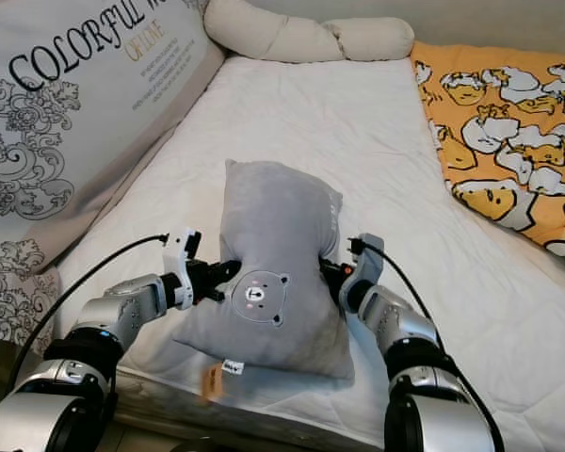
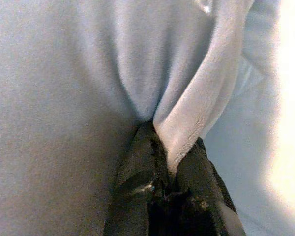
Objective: Clean up the room
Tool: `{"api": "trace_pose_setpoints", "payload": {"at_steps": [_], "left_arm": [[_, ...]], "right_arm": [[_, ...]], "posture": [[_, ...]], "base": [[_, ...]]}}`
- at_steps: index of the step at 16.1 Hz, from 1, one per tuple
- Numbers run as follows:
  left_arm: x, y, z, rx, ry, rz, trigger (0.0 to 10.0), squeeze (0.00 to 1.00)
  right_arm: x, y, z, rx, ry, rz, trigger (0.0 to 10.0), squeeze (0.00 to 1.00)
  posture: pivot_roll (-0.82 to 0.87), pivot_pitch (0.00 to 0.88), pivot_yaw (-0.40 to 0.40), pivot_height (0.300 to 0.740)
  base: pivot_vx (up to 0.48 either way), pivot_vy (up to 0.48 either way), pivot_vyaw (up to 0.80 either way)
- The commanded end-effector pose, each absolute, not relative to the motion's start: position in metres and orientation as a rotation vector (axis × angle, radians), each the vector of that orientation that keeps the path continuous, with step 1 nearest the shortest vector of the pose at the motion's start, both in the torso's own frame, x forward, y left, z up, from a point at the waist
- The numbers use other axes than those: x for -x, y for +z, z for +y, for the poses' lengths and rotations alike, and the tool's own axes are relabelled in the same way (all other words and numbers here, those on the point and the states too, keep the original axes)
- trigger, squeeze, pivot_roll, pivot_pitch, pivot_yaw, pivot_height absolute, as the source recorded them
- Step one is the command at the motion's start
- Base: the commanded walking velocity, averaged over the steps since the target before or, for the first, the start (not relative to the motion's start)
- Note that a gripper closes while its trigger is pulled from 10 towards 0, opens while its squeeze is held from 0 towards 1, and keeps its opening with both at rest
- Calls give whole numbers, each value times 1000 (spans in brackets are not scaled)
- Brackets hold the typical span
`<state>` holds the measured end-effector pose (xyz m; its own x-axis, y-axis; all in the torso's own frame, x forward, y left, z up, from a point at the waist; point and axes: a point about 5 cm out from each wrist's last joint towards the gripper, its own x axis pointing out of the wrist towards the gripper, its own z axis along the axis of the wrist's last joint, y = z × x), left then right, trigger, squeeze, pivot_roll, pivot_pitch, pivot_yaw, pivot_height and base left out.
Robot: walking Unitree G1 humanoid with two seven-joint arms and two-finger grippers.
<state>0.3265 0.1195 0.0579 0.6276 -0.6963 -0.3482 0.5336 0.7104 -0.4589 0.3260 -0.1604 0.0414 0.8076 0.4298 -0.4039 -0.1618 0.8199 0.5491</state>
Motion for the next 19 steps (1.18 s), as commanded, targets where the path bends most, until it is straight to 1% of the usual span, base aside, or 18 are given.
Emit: {"api": "trace_pose_setpoints", "payload": {"at_steps": [1, 3, 4, 6, 7, 8, 13, 14, 16, 19], "left_arm": [[-334, 68, 114, 324, -714, 488, 0, 0], [-336, 71, 114, 319, -697, 471, 0, 0], [-341, 80, 114, 336, -677, 425, 0, 0], [-348, 94, 114, 339, -668, 342, 0, 0], [-352, 106, 114, 321, -668, 267, 0, 0], [-355, 115, 114, 270, -652, 218, 0, 0], [-355, 122, 108, 193, -639, 142, 0, 0], [-355, 123, 108, 165, -600, 113, 10000, 0], [-357, 127, 109, 135, -553, 76, 10000, 0], [-357, 126, 110, 112, -543, 67, 10000, 0]], "right_arm": [[-334, 51, -155, -526, 338, 492, 0, 0], [-335, 53, -156, -525, 325, 475, 0, 0], [-338, 58, -156, -522, 309, 436, 0, 0], [-345, 72, -157, -499, 298, 326, 0, 0], [-352, 89, -158, -522, 278, 207, 0, 0], [-354, 102, -155, -504, 278, 146, 0, 0], [-355, 111, -144, -430, 286, 98, 0, 0], [-354, 110, -143, -396, 246, 100, 10000, 0], [-352, 110, -136, -371, 252, 104, 10000, 0], [-350, 107, -132, -357, 255, 104, 10000, 0]], "posture": [[-48, 0, 87, 740], [-48, 0, 87, 740], [-48, 0, 87, 740], [-48, 0, 93, 740], [-52, 0, 96, 740], [-55, 0, 97, 740], [-57, 0, 96, 740], [-57, 0, 96, 740], [-55, 0, 92, 740], [-54, 0, 89, 740]], "base": [[0, 0, 0], [0, 0, 0], [0, 0, 0], [0, 0, 0], [0, 0, 0], [0, 0, 0], [0, 0, 0], [0, 0, 0], [0, 0, 0], [0, 0, 0]]}}
